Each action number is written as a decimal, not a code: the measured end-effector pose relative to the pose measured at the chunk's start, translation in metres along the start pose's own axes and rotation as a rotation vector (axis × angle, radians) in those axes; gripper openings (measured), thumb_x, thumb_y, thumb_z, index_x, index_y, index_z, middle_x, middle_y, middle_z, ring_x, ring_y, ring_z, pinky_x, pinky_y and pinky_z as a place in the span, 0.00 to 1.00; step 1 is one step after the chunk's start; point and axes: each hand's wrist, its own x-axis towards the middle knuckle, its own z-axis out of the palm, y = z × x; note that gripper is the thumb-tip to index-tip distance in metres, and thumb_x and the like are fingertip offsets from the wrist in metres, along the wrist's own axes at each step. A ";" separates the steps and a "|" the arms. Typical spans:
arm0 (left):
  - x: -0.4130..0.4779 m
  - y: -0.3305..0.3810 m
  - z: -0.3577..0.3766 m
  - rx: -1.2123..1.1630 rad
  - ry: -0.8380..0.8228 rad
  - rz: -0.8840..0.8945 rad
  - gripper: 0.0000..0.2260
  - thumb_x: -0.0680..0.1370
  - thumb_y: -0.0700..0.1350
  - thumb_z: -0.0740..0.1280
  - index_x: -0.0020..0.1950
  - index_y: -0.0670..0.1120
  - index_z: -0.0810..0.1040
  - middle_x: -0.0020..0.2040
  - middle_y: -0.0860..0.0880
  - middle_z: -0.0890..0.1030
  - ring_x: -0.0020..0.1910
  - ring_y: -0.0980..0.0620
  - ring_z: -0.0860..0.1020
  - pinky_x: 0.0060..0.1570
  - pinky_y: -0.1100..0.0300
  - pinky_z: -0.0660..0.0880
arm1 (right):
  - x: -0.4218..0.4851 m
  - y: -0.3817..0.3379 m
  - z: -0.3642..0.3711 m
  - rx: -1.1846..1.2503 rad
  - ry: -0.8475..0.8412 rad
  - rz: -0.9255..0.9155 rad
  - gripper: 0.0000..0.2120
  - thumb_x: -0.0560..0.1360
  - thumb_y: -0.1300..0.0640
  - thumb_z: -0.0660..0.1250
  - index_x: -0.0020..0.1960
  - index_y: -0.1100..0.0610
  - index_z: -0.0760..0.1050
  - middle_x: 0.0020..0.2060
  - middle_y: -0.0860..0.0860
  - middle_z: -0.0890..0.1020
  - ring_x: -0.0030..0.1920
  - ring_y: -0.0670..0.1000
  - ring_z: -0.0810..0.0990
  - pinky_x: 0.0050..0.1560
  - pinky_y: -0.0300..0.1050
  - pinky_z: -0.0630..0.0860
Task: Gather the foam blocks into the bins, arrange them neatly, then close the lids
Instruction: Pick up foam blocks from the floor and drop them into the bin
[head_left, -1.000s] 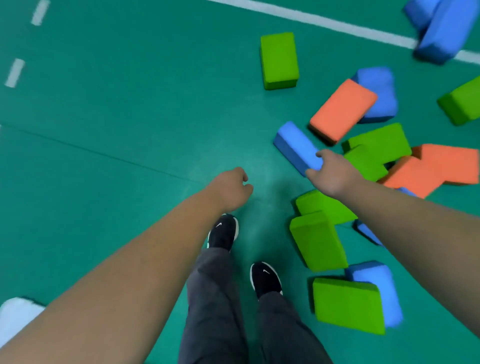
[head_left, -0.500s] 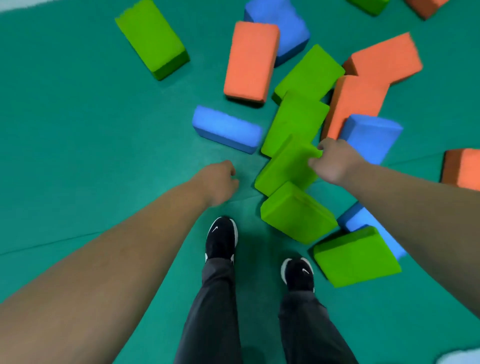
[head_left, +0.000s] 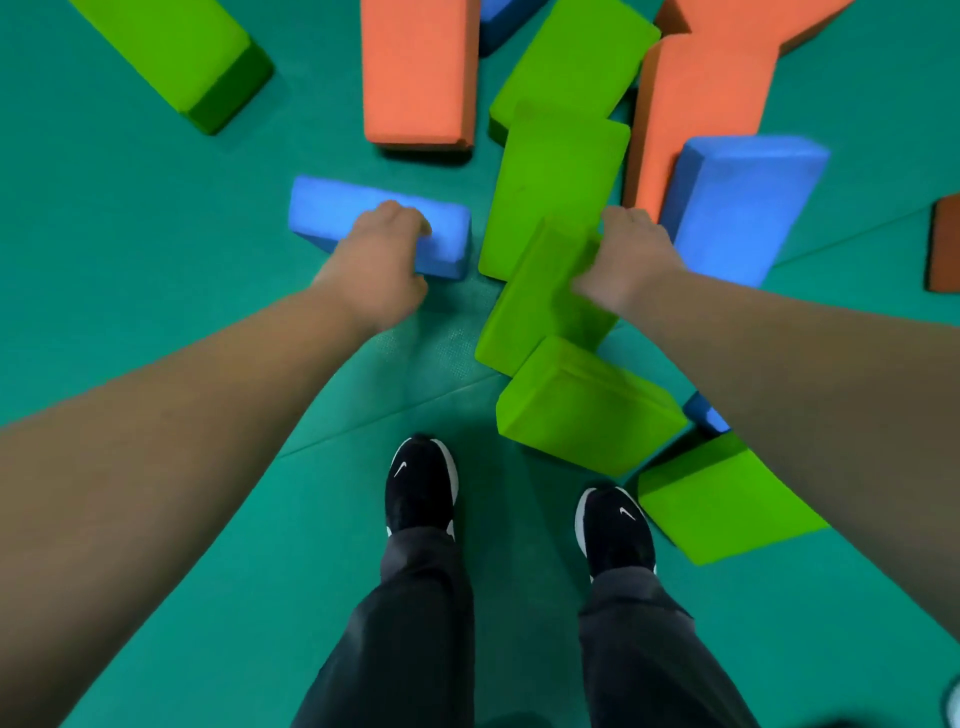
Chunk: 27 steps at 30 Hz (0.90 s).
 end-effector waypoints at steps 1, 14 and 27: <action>0.009 -0.003 0.001 0.054 0.011 -0.021 0.28 0.73 0.39 0.70 0.72 0.41 0.71 0.68 0.39 0.72 0.66 0.36 0.70 0.65 0.43 0.71 | 0.008 -0.003 0.001 0.016 -0.020 0.006 0.39 0.69 0.49 0.77 0.74 0.60 0.65 0.69 0.60 0.70 0.69 0.66 0.71 0.67 0.58 0.73; 0.018 -0.024 0.045 0.421 -0.046 -0.226 0.36 0.75 0.46 0.71 0.79 0.56 0.58 0.70 0.41 0.63 0.63 0.35 0.69 0.57 0.44 0.73 | 0.025 -0.006 0.033 0.043 -0.069 0.135 0.41 0.67 0.40 0.76 0.76 0.51 0.67 0.71 0.58 0.65 0.71 0.66 0.64 0.68 0.59 0.68; 0.033 -0.032 0.044 0.657 0.093 -0.102 0.22 0.76 0.44 0.67 0.69 0.45 0.67 0.61 0.43 0.72 0.59 0.40 0.70 0.58 0.48 0.68 | 0.039 -0.024 0.038 0.165 -0.144 0.087 0.52 0.62 0.39 0.83 0.75 0.61 0.64 0.69 0.59 0.75 0.67 0.62 0.76 0.66 0.55 0.76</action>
